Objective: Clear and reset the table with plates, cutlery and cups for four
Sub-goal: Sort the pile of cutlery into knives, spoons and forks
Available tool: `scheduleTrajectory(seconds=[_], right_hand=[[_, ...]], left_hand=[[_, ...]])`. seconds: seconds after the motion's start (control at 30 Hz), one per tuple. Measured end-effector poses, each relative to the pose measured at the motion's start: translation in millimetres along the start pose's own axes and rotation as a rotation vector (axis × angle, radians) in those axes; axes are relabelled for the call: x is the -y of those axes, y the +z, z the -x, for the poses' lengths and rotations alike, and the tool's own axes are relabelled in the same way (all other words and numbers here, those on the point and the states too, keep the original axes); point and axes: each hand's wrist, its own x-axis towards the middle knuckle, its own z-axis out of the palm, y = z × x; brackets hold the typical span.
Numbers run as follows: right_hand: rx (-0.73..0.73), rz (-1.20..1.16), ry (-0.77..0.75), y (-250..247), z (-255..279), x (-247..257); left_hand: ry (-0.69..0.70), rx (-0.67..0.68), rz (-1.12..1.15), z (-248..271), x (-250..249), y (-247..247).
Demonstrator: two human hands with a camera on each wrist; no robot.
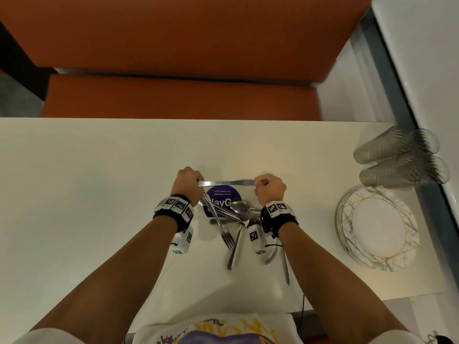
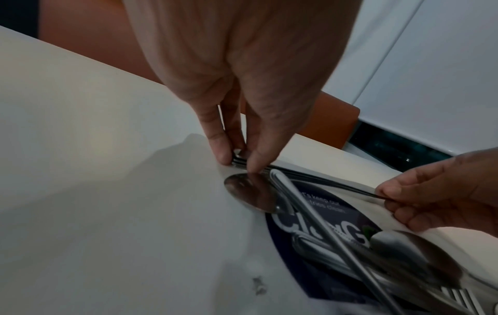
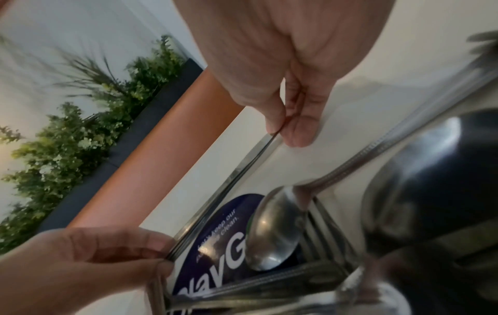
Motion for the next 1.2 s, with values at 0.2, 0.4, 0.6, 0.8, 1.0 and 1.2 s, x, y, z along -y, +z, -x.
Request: scheduleTrajectory(seconds=[0.2, 0.4, 0.6, 0.8, 1.0, 1.2], right_hand=[[-0.010, 0.102, -0.111, 1, 0, 1], [0.022, 0.153, -0.134, -1, -3, -2], [0.046, 0.164, -0.156, -5, -4, 0], [-0.008, 0.117, -0.196, -18, 4, -2], [0.236, 0.335, -0.418, -30, 31, -21], [0.326, 0.694, -0.520, -29, 54, -38]], left_hand=[[-0.003, -0.016, -0.006, 2, -1, -1], [0.005, -0.036, -0.003, 5, -3, -1], [-0.012, -0.060, 0.074, 6, 6, 2], [0.016, -0.151, 0.103, 19, 6, -1], [0.102, -0.219, 0.159, 43, -6, 10], [0.112, -0.175, 0.267, 71, -9, 29]])
